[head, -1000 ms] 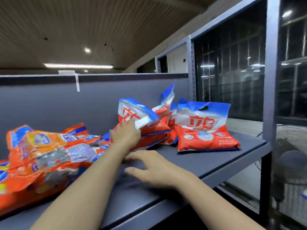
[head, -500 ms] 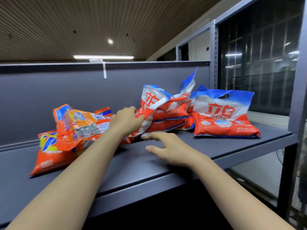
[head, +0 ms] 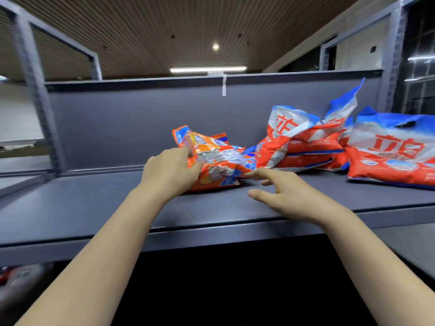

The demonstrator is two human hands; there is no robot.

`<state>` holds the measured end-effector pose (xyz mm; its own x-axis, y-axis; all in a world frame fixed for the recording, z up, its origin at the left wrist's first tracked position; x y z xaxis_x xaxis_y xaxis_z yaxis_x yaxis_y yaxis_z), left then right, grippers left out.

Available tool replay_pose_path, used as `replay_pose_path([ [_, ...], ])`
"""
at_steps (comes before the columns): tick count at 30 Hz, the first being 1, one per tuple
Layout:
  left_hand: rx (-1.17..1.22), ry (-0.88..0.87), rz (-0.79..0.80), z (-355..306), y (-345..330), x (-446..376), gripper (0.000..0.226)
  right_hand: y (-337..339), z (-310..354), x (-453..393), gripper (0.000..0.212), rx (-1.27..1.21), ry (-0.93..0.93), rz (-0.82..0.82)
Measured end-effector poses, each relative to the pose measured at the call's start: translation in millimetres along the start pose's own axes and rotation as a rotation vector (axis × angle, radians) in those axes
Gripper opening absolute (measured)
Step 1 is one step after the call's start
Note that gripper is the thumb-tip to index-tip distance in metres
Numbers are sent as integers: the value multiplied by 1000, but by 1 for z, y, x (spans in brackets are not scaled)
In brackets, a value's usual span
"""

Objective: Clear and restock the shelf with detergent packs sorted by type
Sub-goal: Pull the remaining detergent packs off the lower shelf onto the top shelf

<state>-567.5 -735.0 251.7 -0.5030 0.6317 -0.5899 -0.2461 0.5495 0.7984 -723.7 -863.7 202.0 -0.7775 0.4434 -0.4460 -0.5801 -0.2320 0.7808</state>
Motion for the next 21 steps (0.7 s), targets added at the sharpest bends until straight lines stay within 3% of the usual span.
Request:
replay_pose_path([
  [10,-1,44,-20,140,45,115,40,-82,124,25,39,-31,44,94],
  [21,-25,140,41,346,75,260,33,-256,313,57,42,-57,202,235],
])
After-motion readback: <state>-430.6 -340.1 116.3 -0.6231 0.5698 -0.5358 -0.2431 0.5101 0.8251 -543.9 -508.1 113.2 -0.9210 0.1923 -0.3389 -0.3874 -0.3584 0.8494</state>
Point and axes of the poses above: each hand's wrist, its own x-axis away from the middle knuckle, its own y-axis out of the back of the hand, z = x × y, the point moved 7 cm from there along -x, towards the middle knuckle, and after that the axes turned 3 degrees about -y, right-handed, at the moved point
